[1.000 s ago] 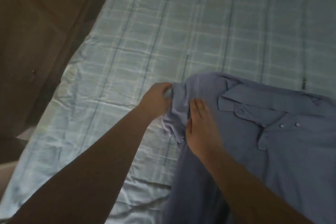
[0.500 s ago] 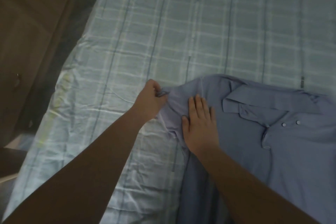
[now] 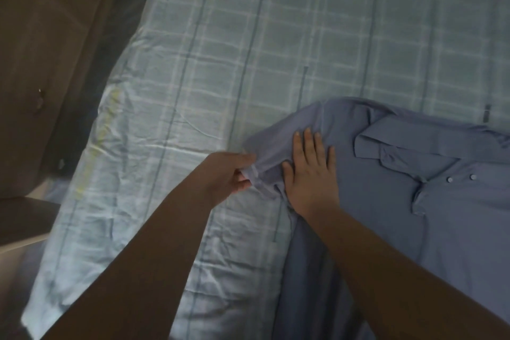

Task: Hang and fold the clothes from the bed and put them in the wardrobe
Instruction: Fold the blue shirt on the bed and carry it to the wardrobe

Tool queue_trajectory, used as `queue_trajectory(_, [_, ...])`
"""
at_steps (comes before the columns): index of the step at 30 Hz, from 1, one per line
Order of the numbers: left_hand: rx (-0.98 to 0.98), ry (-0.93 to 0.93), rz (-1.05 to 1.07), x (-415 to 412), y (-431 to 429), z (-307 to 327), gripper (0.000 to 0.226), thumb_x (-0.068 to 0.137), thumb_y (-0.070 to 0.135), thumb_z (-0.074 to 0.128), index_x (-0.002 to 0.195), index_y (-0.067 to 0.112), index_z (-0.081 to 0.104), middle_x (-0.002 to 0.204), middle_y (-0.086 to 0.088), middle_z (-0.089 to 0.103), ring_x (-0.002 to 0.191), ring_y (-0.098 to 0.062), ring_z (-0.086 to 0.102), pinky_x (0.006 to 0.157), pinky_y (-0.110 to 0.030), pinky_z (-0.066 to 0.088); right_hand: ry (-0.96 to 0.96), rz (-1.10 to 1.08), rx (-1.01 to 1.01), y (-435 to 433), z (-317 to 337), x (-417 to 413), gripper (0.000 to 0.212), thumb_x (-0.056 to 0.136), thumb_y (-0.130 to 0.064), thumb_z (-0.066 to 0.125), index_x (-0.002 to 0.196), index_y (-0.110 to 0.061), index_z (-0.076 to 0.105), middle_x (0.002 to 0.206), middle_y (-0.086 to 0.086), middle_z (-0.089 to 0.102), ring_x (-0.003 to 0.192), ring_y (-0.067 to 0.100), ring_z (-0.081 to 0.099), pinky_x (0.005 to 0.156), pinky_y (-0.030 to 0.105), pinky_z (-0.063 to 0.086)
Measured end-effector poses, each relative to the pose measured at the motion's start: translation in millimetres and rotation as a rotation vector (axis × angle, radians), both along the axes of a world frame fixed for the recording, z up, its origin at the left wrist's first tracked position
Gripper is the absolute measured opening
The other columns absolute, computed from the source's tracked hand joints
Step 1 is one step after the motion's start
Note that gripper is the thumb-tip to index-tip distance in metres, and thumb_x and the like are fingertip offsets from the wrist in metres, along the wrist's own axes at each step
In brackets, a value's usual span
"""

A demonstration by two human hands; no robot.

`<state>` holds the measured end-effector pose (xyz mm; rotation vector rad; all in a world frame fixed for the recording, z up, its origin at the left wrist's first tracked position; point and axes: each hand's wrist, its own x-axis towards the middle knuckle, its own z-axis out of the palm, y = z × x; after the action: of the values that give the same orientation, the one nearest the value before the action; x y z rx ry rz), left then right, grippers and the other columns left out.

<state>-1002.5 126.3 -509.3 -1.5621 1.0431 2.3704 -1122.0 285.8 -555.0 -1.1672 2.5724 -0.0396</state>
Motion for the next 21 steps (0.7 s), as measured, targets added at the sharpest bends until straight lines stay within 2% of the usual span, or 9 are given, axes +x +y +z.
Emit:
queue_trajectory(3, [0.137,0.042,-0.081,-0.9,2.2,5.2,0.028,0.075,0.017,0.073,0.094,0.000,0.062,0.086,-0.019,0.058,0.085,-0.030,0.059,0.077,-0.036,0.060,-0.033,-0.011,-0.083,5.4,13.8,0.1,0.065,0.100,-0.042,0.017,0.158,-0.012,0.016,0.165,0.009,0.013,0.153,0.025,0.010,0.122,0.051,0.009])
queue_trajectory(5, [0.224,0.056,-0.161,1.9,-2.0,8.0,0.023,0.076,0.018,0.074,0.091,0.002,0.068,0.082,-0.013,0.067,0.080,-0.023,0.067,0.079,-0.037,0.059,-0.036,-0.048,-0.153,11.4,20.4,4.6,0.064,0.099,-0.037,0.022,0.156,-0.008,0.025,0.163,0.011,0.021,0.152,0.027,0.017,0.122,0.051,0.014])
queue_trajectory(7, [0.206,0.043,-0.225,5.9,-7.2,9.8,0.024,0.078,0.018,0.074,0.095,0.002,0.071,0.085,-0.011,0.070,0.082,-0.022,0.070,0.083,-0.038,0.059,-0.040,-0.083,-0.203,19.1,22.7,10.7,0.062,0.099,-0.034,0.026,0.154,-0.005,0.029,0.162,0.013,0.025,0.150,0.028,0.021,0.121,0.051,0.017])
queue_trajectory(10, [-0.179,-0.026,-0.237,5.6,-8.1,8.0,0.028,0.089,0.013,0.071,0.112,-0.001,0.067,0.110,-0.019,0.072,0.106,-0.035,0.069,0.097,-0.047,0.055,-0.055,-0.080,-0.210,27.9,21.1,17.5,0.062,0.098,-0.033,0.028,0.153,-0.004,0.030,0.161,0.014,0.026,0.150,0.029,0.023,0.121,0.052,0.018])
queue_trajectory(12, [-0.470,-0.033,-0.192,3.2,-6.1,7.7,0.020,0.095,0.018,0.067,0.107,0.002,0.065,0.104,-0.018,0.071,0.101,-0.034,0.068,0.091,-0.044,0.057,-0.048,-0.057,-0.198,28.3,18.3,22.3,0.063,0.098,-0.034,0.029,0.154,-0.005,0.029,0.161,0.013,0.026,0.150,0.029,0.023,0.121,0.053,0.018])
queue_trajectory(16, [-0.741,-0.046,-0.167,-4.4,2.4,3.7,0.028,0.098,0.029,0.060,0.104,0.003,0.051,0.095,-0.025,0.061,0.086,-0.038,0.066,0.076,-0.046,0.060,-0.051,-0.048,-0.161,18.4,12.0,27.5,0.066,0.098,-0.039,0.028,0.158,-0.012,0.019,0.165,0.008,0.017,0.152,0.025,0.014,0.122,0.052,0.012])
queue_trajectory(17, [-0.809,-0.059,-0.185,-6.5,4.7,1.3,0.025,0.099,0.029,0.058,0.102,0.006,0.048,0.086,-0.021,0.060,0.075,-0.029,0.064,0.069,-0.039,0.060,-0.054,-0.048,-0.134,16.1,10.2,27.4,0.068,0.098,-0.042,0.028,0.159,-0.015,0.013,0.166,0.007,0.013,0.153,0.025,0.010,0.122,0.052,0.010])
queue_trajectory(19, [-0.954,-0.103,-0.225,-11.1,5.8,-3.9,0.019,0.100,0.027,0.055,0.098,0.012,0.043,0.071,-0.003,0.050,0.055,-0.006,0.049,0.053,-0.016,0.045,-0.051,-0.048,-0.085,12.6,6.9,26.6,0.073,0.096,-0.050,0.029,0.159,-0.021,0.006,0.167,0.007,0.007,0.153,0.027,0.004,0.122,0.055,0.006])
queue_trajectory(21, [-0.993,-0.140,-0.215,-15.7,3.8,-8.4,0.015,0.101,0.024,0.053,0.100,0.016,0.041,0.072,0.006,0.047,0.055,-0.002,0.044,0.048,-0.010,0.039,-0.042,-0.041,-0.041,9.5,4.0,26.2,0.079,0.093,-0.058,0.029,0.159,-0.024,0.003,0.167,0.009,0.002,0.153,0.031,-0.001,0.121,0.058,0.004])
